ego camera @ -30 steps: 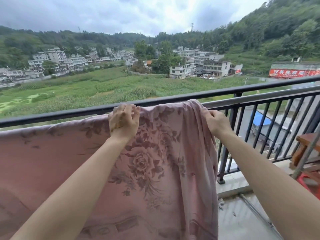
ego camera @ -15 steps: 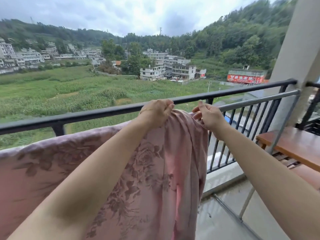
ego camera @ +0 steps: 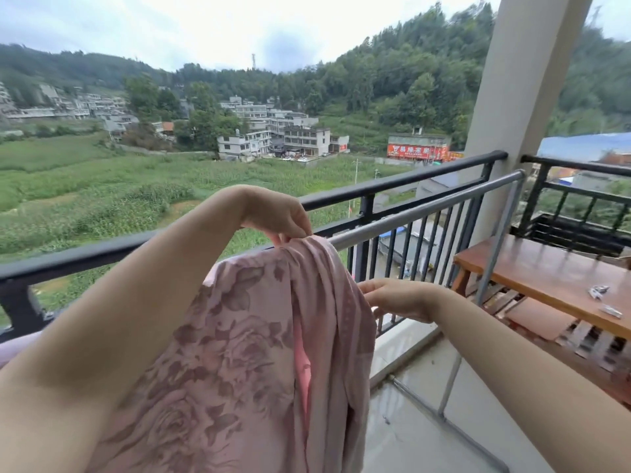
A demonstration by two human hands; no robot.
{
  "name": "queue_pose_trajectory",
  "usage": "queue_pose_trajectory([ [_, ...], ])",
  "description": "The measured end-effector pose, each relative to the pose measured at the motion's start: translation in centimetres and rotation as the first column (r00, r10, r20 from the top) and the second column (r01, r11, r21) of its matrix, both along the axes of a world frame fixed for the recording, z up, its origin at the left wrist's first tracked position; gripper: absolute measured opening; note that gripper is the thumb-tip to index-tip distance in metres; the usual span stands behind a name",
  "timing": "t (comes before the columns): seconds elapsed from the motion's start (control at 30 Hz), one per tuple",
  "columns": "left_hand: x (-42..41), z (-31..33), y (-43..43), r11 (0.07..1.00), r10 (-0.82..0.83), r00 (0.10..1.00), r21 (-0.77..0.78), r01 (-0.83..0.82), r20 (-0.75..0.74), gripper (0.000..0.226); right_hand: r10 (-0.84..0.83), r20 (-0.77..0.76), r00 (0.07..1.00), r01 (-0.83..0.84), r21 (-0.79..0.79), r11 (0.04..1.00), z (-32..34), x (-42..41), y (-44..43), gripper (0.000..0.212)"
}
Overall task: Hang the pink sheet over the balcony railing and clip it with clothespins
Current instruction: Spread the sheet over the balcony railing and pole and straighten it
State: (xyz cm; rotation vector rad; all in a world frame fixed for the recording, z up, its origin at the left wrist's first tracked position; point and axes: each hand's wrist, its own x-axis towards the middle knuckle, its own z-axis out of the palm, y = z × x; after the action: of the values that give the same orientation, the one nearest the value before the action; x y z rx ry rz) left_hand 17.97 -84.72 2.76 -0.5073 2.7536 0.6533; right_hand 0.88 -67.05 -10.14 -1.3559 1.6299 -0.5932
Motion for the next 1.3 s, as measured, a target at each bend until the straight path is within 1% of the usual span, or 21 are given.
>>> queue_pose_trajectory([
  [0.1,-0.4,0.2,-0.7,0.955,0.050,0.968,-0.272,-0.118,-0.246,0.020,-0.138,-0.092,0.986,0.127,-0.117,0.985,1.9,-0.9,-0.3,0.029],
  [0.17,-0.5,0.7,-1.2,0.917,0.053,0.843,-0.307,-0.253,-0.536,0.020,-0.322,-0.219,0.921,0.240,-0.335,0.911,4.4,-1.3,-0.2,0.031],
  [0.23,-0.1,1.7,-1.2,0.882,0.074,0.582,-0.219,-0.417,-0.810,0.020,-0.623,-0.257,0.739,0.319,-0.682,0.658,6.8,-1.6,0.0,0.031],
  [0.3,1.0,3.2,-0.4,0.850,0.115,0.284,-0.054,-0.524,-0.952,0.021,-0.792,-0.005,0.611,0.358,-0.890,0.282,8.7,-1.6,0.5,0.025],
  [0.33,1.6,3.7,0.1,0.839,0.123,0.160,0.017,-0.543,-0.979,0.021,-0.784,0.126,0.607,0.356,-0.926,0.127,9.4,-1.3,0.7,0.022],
  [0.37,2.5,4.0,0.9,0.837,0.128,0.064,0.074,-0.542,-0.990,0.022,-0.737,0.204,0.644,0.349,-0.936,0.046,9.7,-0.8,1.1,0.020],
  [0.4,3.6,4.0,1.6,0.845,0.143,0.022,0.111,-0.524,-0.989,0.024,-0.676,0.215,0.704,0.324,-0.945,0.036,9.5,-0.3,1.2,0.017],
  [0.43,4.9,3.7,2.2,0.857,0.182,0.055,0.131,-0.499,-0.982,0.027,-0.604,0.160,0.781,0.279,-0.954,0.108,8.9,0.1,1.3,0.014],
  [0.47,6.3,3.2,2.8,0.871,0.241,0.165,0.138,-0.471,-0.956,0.030,-0.509,0.044,0.859,0.214,-0.936,0.280,7.9,0.4,1.2,0.013],
  [0.5,7.8,2.5,3.2,0.878,0.303,0.346,0.120,-0.463,-0.888,0.029,-0.364,-0.094,0.927,0.121,-0.842,0.525,6.7,0.4,1.0,0.012],
  [0.53,9.1,1.8,3.7,0.876,0.352,0.556,0.056,-0.479,-0.752,0.029,-0.177,-0.197,0.964,0.005,-0.652,0.758,5.4,0.4,0.8,0.011],
  [0.57,10.2,0.9,4.2,0.861,0.404,0.718,-0.029,-0.508,-0.566,0.028,-0.003,-0.255,0.967,-0.111,-0.431,0.896,4.0,0.5,0.7,0.021],
  [0.6,10.8,0.1,4.5,0.844,0.447,0.802,-0.112,-0.525,-0.396,0.026,0.123,-0.315,0.941,-0.218,-0.286,0.933,2.6,0.4,0.5,0.037],
  [0.63,11.1,-0.6,4.7,0.822,0.471,0.833,-0.198,-0.534,-0.290,0.025,0.168,-0.401,0.901,-0.277,-0.233,0.932,1.4,0.4,0.3,0.045],
  [0.7,10.7,-1.2,4.8,0.745,0.504,0.828,-0.361,-0.561,-0.246,0.023,0.115,-0.471,0.875,-0.279,-0.295,0.914,0.5,0.9,0.1,0.052],
  [0.8,9.2,-1.0,5.5,0.672,0.417,0.834,-0.496,-0.550,-0.361,0.027,-0.025,-0.209,0.978,-0.078,-0.470,0.879,1.0,1.9,-0.4,0.040],
  [0.93,6.5,-1.6,5.7,0.813,0.291,0.770,-0.276,-0.512,-0.568,0.032,-0.355,-0.052,0.933,0.257,-0.595,0.762,1.7,2.5,-0.6,0.026],
  [1.07,3.5,-2.5,5.8,0.918,0.319,0.804,-0.049,-0.394,-0.502,0.033,-0.497,-0.007,0.868,0.365,-0.669,0.648,1.1,3.5,0.3,0.030],
  [1.1,3.1,-2.6,5.7,0.935,0.316,0.822,0.007,-0.356,-0.474,0.035,-0.463,-0.022,0.886,0.329,-0.672,0.663,0.9,3.7,0.6,0.034],
  [1.2,3.1,-2.2,5.3,0.955,0.298,0.871,0.119,-0.273,-0.392,0.035,-0.158,-0.138,0.978,0.064,-0.523,0.850,0.5,4.1,1.5,0.045],
  [1.3,3.3,-1.8,4.9,0.942,0.319,0.890,0.217,-0.258,-0.328,0.041,-0.046,-0.162,0.986,-0.027,-0.421,0.907,-0.3,3.4,1.5,0.028],
])
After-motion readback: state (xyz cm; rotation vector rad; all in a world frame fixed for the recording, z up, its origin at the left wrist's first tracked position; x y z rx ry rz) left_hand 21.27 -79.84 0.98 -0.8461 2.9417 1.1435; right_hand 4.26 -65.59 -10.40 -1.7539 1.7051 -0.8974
